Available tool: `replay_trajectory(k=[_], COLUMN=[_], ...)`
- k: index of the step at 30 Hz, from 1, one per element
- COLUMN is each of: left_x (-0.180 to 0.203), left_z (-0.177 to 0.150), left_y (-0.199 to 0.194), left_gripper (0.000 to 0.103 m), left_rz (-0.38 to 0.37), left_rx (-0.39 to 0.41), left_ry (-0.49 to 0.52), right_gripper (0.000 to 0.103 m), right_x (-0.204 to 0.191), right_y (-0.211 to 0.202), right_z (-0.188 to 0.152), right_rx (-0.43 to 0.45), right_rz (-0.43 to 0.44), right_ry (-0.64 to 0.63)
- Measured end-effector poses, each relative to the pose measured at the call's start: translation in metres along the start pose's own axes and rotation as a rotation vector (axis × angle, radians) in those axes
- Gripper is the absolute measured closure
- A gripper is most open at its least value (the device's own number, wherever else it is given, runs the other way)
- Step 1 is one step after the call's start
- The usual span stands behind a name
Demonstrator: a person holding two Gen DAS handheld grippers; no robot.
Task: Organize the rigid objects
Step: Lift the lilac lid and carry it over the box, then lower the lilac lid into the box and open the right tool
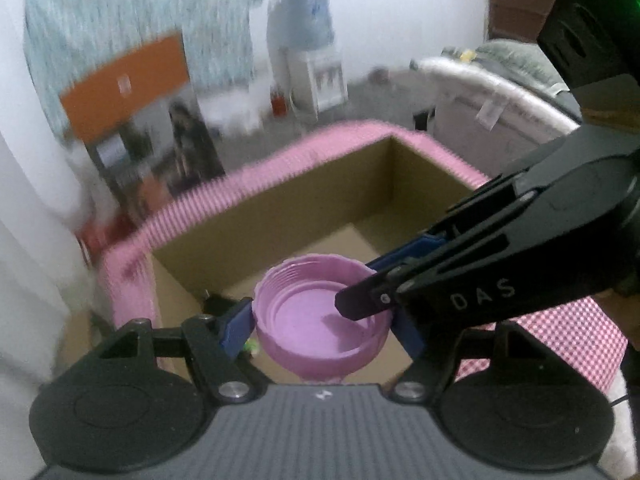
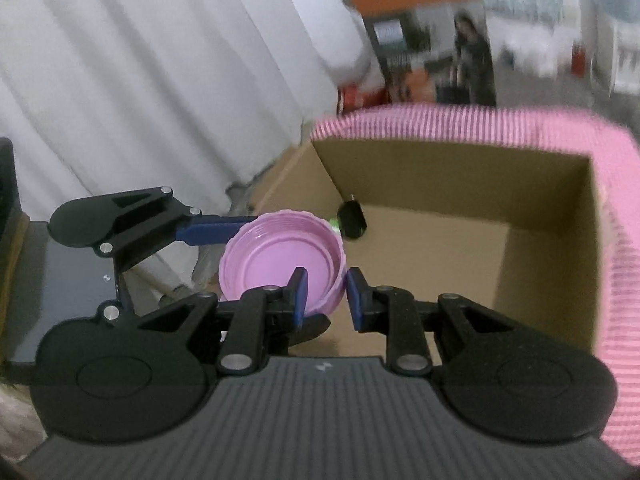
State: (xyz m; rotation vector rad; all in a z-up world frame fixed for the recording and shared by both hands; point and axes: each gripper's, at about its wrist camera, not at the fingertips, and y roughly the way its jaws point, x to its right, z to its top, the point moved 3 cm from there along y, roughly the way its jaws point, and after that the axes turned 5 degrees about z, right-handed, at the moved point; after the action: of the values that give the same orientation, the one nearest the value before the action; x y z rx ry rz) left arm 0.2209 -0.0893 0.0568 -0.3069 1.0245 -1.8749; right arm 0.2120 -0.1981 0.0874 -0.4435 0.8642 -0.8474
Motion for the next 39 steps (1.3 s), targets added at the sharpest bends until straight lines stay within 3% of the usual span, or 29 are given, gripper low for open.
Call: replay_trajectory(k=[4,9,18,23,30,37,39], left_x=[-0.014,-0.017,-0.012,-0.011,-0.015,-0.022,-0.024], left_z=[0.001,0.000,-0.011,-0.012,-0.006,0.001,0.002], left_y=[0.039,0.070,0.103,0.107,0.096,0.058,0.044], left_gripper=[0.029,0.029,0.029,0.026,0.024,0.021,0.019], left_rz=[-0.059,-0.069,-0.081,-0.075,-0.076,-0.062,-0.057], left_rx=[-0.138,-0.235,-0.384,-0.408,-0.362,-0.245,-0.209], left_ry=[-0.038,-0.017,0.009,0.016,-0.016,-0.057,-0.063], right_gripper=[0.082,0.082,0.082,0.082,0.078,0.068,0.059], right_x=[0.026,0.042,0.062,0.066,0.070,0.060,0.056], right_y=[0.037,0.068,0.112,0.122,0.111,0.055,0.030], right_z=[0.013,0.008,0.008,0.003,0.001,0.012,0.010], right_rx=[-0.114,-0.220,-0.378,-0.414,-0.349,-0.133,-0.059], right_rz=[0.017,0.029,0.047,0.042,0.059,0.083,0.079], right_ry=[0.080,0.141,0.198,0.199,0.208,0.188,0.181])
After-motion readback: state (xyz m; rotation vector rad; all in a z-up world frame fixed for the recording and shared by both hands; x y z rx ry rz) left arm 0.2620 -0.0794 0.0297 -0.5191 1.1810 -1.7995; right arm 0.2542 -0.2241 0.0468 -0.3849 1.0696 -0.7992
